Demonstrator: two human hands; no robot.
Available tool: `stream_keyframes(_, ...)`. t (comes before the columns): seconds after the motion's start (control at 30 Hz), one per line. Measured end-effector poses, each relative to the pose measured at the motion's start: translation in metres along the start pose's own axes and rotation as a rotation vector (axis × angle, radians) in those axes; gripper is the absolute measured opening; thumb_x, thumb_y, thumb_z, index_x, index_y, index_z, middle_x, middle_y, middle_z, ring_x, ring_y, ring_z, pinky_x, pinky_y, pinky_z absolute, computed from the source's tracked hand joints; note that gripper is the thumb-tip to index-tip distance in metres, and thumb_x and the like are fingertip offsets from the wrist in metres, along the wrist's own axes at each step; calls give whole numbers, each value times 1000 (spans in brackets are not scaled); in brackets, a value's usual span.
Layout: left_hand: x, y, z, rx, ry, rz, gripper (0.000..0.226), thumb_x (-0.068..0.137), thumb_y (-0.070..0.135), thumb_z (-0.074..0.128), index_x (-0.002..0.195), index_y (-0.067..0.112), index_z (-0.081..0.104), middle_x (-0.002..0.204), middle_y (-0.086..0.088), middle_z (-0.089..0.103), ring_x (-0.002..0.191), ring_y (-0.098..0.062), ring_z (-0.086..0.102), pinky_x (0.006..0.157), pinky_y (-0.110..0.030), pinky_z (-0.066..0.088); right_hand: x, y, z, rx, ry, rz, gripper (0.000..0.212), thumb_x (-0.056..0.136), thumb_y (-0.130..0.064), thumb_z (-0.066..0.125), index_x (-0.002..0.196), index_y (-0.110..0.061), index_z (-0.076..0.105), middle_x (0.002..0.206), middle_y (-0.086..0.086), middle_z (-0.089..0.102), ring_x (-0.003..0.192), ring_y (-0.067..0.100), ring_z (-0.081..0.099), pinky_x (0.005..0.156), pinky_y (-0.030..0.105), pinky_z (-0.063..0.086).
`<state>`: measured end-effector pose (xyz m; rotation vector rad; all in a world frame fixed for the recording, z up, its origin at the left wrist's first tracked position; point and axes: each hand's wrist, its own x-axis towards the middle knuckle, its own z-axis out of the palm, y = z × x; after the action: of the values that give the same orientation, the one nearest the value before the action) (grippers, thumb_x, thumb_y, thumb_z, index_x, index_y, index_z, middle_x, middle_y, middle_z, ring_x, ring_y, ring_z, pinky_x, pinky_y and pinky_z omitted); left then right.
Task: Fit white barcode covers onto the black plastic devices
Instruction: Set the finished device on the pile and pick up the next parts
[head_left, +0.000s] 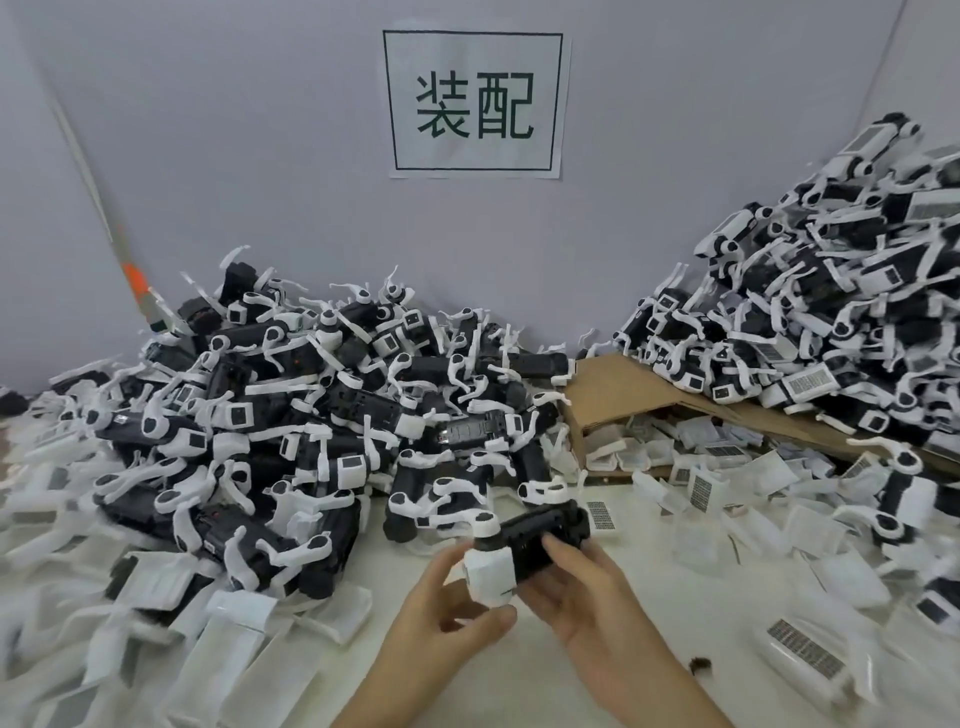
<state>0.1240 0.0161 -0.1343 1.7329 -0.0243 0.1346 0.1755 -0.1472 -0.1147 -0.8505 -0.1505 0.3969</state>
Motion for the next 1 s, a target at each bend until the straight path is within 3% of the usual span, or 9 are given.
stream_keyframes(0.13,-4,1,2,-83,124,-9,29,76,50,71,103,39,76,97,6,77,90,-4,70,73,-19,53,-4,11,6,-288,-12,-1,30,94,-19,62,123,-13,58,110,14,75,98,25,74,77,34,56)
stream_keyframes(0.27,-2,2,-4,-384,109,-84,52,92,57,51,125,20,67,120,-3,73,111,-23,70,91,-40,48,-10,9,5,-745,-54,-162,36,99,-11,58,129,-31,56,102,0,77,87,17,73,75,25,55)
stream_keyframes(0.4,1,6,-10,-550,135,-138,63,86,62,41,124,18,65,122,-5,73,113,-22,69,96,-38,44,-8,13,1,-1016,-32,-372,53,93,-13,63,130,-47,47,103,-16,71,77,11,69,73,16,51)
stream_keyframes(0.5,2,6,-13,-604,265,-111,54,84,56,49,115,19,70,114,-13,75,107,-24,71,91,-41,48,-1,15,-14,-1256,0,-370,58,93,-21,63,136,-49,36,135,-15,51,114,4,56,91,14,43)
stream_keyframes(0.6,4,5,-20,-622,334,-96,50,83,50,54,115,16,71,112,-14,75,104,-25,72,89,-42,49,4,14,-33,-1772,-8,-235,70,97,-36,55,156,-30,18,163,-9,15,149,13,17,116,32,21)
stream_keyframes(0.67,3,5,-22,-625,334,-101,51,83,49,55,117,15,70,112,-14,75,103,-24,73,89,-42,50,5,15,-35,-1815,-16,-191,69,98,-41,51,157,-28,17,161,-9,22,147,12,18,115,34,16)
stream_keyframes(0.77,3,4,-20,-613,323,-120,45,81,46,58,108,14,73,104,-13,77,95,-22,75,84,-41,50,7,16,-31,-1785,74,-254,60,95,-36,55,149,-30,31,138,-12,44,130,13,38,106,31,23)
stream_keyframes(0.9,0,3,-17,-570,265,-110,29,76,32,70,98,14,69,92,-6,75,83,-20,72,76,-37,48,6,14,-29,-1676,146,-334,34,91,-16,58,122,-31,58,93,-17,52,97,9,45,87,26,29)
stream_keyframes(1.0,-2,2,-14,-508,234,-90,34,72,19,77,102,12,62,93,-6,73,82,-17,72,72,-34,46,8,12,-27,-1603,196,-406,19,90,-15,63,103,-28,70,87,-11,57,92,11,49,89,30,38)
